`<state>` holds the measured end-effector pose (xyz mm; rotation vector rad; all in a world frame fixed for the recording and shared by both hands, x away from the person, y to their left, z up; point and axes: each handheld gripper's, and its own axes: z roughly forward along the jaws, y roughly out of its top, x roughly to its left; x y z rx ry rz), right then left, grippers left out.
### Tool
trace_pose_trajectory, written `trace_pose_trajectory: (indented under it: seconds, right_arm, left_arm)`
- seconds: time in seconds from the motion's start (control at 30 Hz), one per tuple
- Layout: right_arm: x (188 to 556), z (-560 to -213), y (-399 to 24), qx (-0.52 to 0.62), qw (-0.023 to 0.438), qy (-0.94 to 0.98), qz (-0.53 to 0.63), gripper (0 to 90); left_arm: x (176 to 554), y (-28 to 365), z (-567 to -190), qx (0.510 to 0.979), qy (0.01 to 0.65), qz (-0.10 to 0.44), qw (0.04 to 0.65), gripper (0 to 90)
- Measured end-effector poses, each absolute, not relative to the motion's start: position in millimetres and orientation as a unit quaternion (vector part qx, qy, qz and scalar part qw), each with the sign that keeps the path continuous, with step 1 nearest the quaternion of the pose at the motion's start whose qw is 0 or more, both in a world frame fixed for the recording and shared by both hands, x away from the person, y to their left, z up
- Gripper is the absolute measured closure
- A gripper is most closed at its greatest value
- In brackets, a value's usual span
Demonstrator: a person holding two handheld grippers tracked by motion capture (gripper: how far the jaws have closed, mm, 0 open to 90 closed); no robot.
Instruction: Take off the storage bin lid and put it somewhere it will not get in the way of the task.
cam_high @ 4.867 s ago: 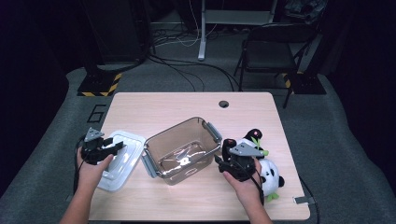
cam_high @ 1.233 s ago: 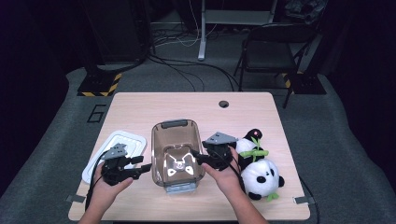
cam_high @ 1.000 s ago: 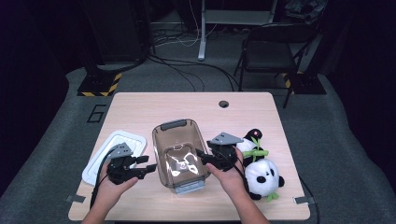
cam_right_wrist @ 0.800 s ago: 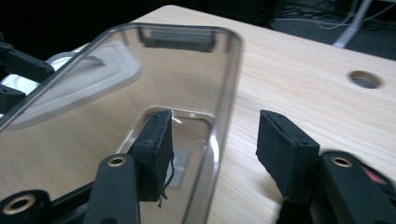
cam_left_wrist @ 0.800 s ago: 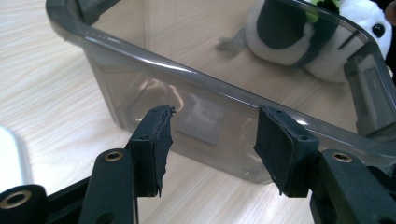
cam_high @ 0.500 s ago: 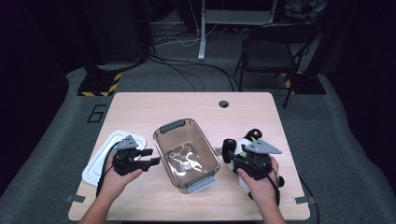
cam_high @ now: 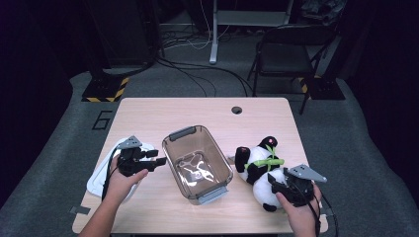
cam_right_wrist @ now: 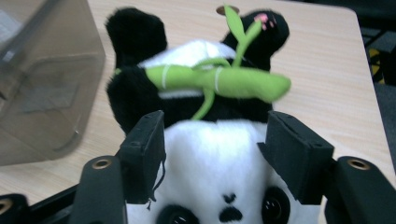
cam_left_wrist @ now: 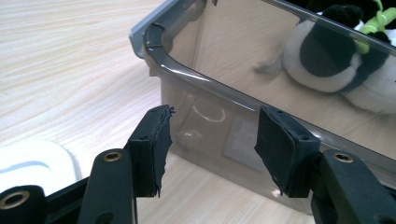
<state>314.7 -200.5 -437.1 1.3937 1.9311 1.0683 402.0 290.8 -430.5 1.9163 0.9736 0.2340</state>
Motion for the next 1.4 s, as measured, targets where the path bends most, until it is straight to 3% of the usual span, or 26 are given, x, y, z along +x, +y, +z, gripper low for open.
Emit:
trace_pose_trajectory:
  seconds: [0.5, 1.07, 1.4]
  right_arm:
    - [319.6, -453.2, -203.2, 0.510, 0.260, 0.725, 0.382, 27.8]
    - [322.0, -464.9, -203.8, 0.508, 0.240, 0.744, 0.360, 36.1]
    - [321.8, -465.4, -204.7, 0.511, 0.240, 0.740, 0.364, 36.3]
  left_arm:
    - [404.8, 292.7, -436.3, 0.787, 0.404, 0.102, 0.456, 44.4]
    - [407.7, 300.0, -436.6, 0.779, 0.413, 0.101, 0.460, 44.3]
    - [408.8, 301.2, -437.9, 0.779, 0.417, 0.100, 0.458, 44.3]
